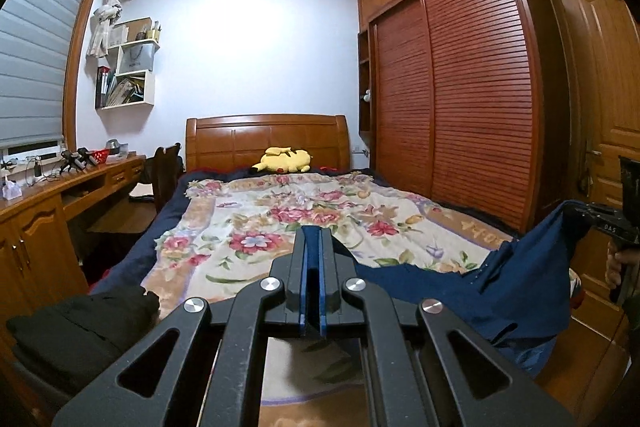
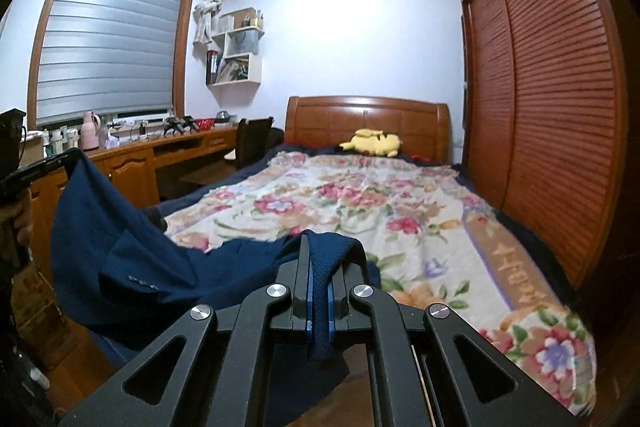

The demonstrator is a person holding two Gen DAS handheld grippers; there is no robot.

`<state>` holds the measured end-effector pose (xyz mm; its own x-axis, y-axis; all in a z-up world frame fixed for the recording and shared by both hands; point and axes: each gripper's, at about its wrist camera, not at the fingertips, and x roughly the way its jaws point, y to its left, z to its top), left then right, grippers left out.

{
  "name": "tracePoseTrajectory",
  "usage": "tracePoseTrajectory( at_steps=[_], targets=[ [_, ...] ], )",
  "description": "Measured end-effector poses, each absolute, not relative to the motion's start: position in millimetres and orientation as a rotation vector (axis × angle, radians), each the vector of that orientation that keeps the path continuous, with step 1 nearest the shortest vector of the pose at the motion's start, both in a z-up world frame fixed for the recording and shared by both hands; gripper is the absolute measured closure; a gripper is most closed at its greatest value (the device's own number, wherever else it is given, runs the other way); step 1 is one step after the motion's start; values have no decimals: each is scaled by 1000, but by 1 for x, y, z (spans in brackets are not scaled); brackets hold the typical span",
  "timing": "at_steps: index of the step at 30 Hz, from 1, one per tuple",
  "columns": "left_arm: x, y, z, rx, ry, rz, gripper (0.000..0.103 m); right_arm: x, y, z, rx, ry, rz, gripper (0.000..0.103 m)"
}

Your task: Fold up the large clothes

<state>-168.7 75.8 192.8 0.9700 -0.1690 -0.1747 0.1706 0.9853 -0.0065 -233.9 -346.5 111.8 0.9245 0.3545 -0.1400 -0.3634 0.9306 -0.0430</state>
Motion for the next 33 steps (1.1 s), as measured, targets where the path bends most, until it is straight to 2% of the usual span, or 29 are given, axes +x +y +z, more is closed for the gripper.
tracePoseTrajectory(
  at_steps=[6,11,15,23,26,33],
  targets=[
    [-165,73,206,14,155,-161,99,-252,-346,110,-80,89,352,99],
    [-130,76,193,6,199,-132,99,-232,-342,103,-62,97,324,99],
    [-76,81,163,-3,288,-95,99,-187,-323,94,-67,150,296,99],
    [15,85,92,-6,441,-15,99,-71,-286,38,-90,315,235,99],
    [42,88,77,-8,476,8,99,-32,-275,22,-101,359,220,99],
    [106,91,67,-2,489,42,99,60,-258,29,-126,404,167,99]
  ],
)
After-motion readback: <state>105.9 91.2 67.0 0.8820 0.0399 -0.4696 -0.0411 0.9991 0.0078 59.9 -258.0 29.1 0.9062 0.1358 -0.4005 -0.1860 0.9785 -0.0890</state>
